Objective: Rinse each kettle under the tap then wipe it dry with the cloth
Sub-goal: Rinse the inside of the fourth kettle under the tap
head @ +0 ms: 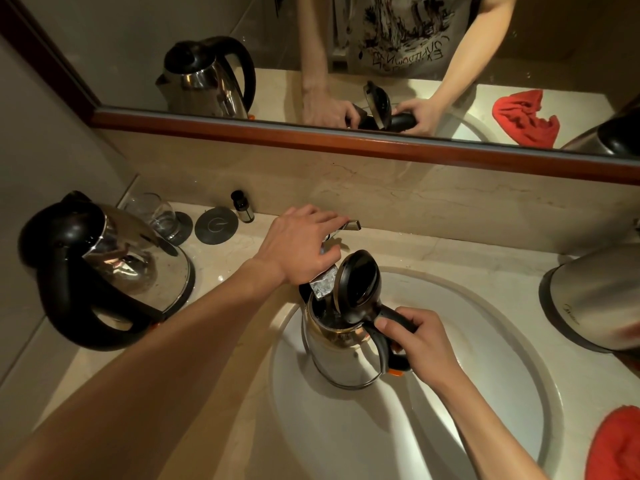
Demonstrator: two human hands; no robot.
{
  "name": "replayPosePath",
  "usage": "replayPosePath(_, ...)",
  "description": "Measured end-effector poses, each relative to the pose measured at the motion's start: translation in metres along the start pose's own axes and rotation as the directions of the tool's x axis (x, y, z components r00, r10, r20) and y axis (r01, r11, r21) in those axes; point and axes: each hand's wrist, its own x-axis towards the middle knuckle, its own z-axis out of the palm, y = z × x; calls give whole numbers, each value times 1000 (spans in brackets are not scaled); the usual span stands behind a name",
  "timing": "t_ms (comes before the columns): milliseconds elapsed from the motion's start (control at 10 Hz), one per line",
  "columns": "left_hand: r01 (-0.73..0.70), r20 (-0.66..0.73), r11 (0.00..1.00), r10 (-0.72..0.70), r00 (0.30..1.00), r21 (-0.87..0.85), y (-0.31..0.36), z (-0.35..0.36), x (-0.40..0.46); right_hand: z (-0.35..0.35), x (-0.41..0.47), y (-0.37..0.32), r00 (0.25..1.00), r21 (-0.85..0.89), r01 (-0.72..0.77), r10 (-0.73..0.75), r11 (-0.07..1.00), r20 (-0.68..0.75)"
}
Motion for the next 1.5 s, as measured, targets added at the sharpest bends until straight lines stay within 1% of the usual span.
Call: replayPosePath(1500,1,11,1000,-1,1000,-6,1,-3,-1,0,1,-1,1000,20,-12,12,1000,-16)
